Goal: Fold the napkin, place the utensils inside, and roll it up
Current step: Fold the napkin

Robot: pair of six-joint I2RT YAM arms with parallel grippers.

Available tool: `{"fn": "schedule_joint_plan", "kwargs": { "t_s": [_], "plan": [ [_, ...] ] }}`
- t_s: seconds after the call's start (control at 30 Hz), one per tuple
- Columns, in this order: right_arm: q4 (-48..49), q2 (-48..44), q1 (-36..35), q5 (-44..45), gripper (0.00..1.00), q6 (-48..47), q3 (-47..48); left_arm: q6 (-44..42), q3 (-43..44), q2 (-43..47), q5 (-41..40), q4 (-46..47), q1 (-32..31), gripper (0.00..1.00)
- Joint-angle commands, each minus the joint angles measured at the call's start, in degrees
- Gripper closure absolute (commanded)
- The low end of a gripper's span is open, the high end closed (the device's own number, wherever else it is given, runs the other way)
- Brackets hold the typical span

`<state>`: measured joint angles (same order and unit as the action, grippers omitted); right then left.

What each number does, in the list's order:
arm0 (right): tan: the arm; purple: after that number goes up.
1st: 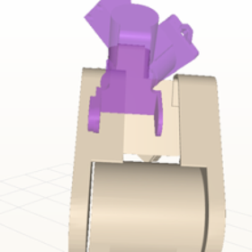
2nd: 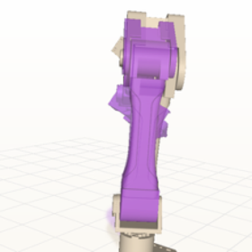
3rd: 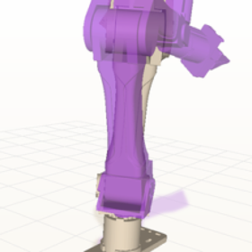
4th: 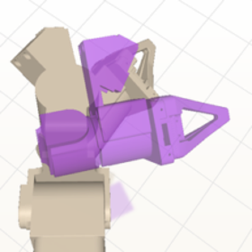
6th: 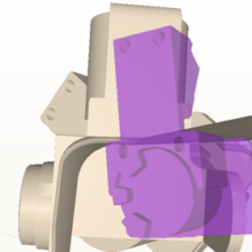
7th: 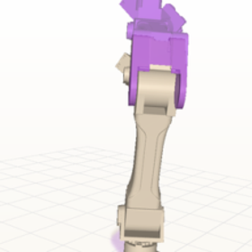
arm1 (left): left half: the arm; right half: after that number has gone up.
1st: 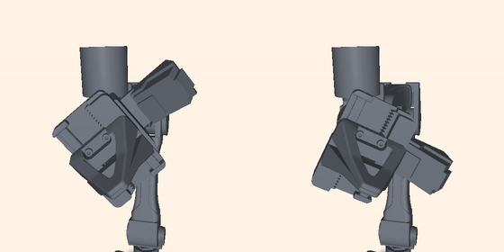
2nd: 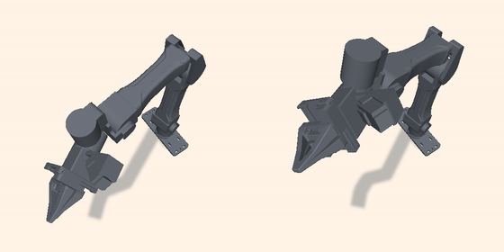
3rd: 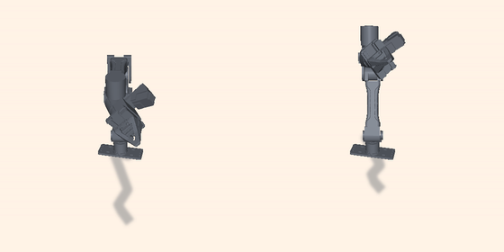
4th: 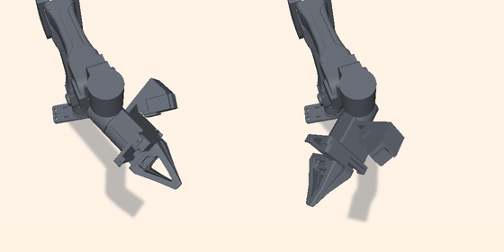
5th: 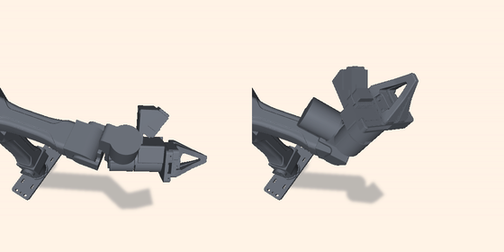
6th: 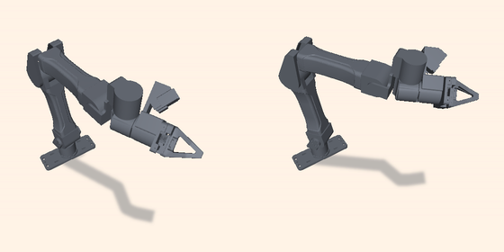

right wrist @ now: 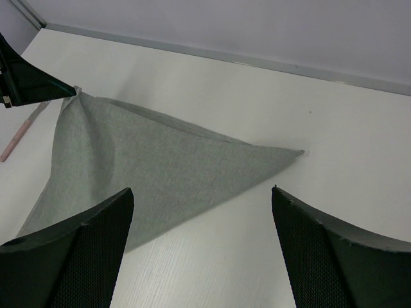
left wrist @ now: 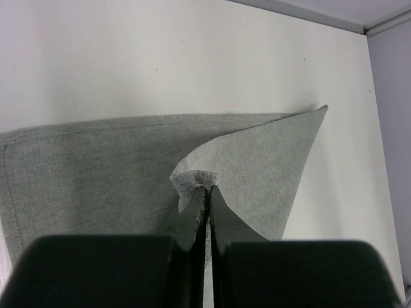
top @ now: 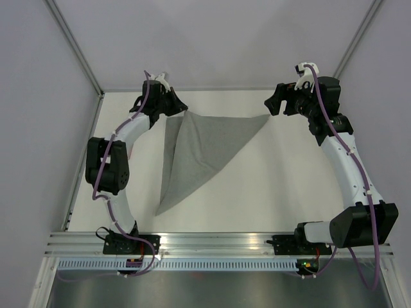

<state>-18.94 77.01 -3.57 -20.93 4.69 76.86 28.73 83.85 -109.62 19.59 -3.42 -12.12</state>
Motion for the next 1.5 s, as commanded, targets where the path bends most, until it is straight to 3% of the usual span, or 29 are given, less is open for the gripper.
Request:
{"fn": "schedule_joint_plan", "kwargs": {
  "t_s": [0.0, 1.47],
  "plan": [
    [-0.66, 0.42, -0.03, -0.08, 0.07, 0.50, 0.05, -0.17, 3.77, -0.94, 1.32, -2.03, 1.04, 0.98],
    [-0.84, 0.16, 0.06, -0.61, 0.07, 0.23, -0.75, -0.52, -0.10, 3.89, -3.95, -3.61, 3.42, 0.98]
  ]
}}
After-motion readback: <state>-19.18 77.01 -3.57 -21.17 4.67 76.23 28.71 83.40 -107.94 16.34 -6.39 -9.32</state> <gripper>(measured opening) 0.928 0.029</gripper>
